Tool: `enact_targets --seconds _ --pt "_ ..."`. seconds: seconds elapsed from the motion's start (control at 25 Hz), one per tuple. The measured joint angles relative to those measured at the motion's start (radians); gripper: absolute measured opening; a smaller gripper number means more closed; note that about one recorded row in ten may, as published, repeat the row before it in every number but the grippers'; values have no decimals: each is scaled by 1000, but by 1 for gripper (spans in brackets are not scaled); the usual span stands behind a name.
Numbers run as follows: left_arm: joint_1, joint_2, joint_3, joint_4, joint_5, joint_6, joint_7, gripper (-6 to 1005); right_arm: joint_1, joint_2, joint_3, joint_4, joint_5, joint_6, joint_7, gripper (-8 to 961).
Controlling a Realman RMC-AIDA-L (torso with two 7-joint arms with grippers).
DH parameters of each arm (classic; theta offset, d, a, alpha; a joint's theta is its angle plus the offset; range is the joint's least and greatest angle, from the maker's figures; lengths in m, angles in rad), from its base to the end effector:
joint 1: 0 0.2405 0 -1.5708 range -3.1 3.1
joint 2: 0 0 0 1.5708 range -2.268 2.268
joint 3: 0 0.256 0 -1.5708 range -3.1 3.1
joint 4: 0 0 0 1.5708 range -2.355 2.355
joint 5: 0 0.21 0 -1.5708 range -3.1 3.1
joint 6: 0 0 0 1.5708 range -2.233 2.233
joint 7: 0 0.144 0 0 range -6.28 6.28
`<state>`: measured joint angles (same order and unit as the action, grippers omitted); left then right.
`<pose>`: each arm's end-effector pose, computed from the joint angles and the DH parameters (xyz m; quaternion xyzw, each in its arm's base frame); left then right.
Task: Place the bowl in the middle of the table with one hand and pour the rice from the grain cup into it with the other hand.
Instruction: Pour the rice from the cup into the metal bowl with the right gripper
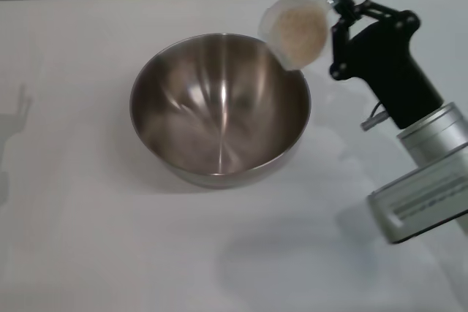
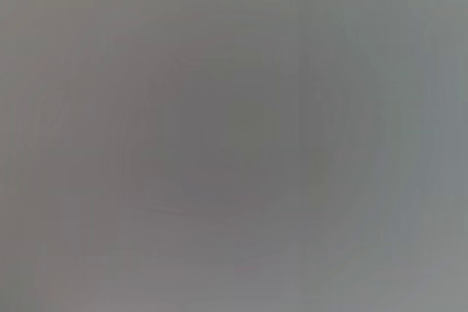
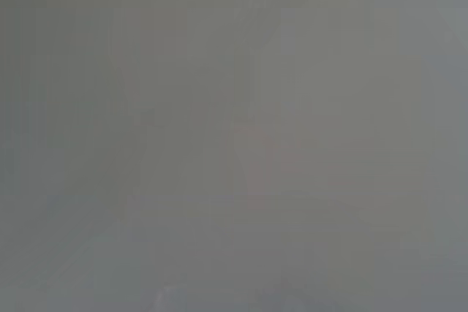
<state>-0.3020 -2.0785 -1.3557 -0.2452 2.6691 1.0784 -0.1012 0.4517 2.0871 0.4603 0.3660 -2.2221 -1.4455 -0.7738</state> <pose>-0.3693 0.3092 0.0145 -0.6352 -0.2687 -0.2560 0.6773 0.2245 0.3023 -0.0584 -0.7166 -0.2145 0.2239 0.6248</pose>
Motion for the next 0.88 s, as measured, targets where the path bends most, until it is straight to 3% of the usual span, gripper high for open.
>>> enact_targets --seconds 0.44,0.88 --pt "0 0 17 -1 -1 0 -1 810 7 0 -11 116 -52 150 -530 5" --pt "4 0 30 -1 -1 0 -25 810 8 3 -9 154 -141 198 -801 3"
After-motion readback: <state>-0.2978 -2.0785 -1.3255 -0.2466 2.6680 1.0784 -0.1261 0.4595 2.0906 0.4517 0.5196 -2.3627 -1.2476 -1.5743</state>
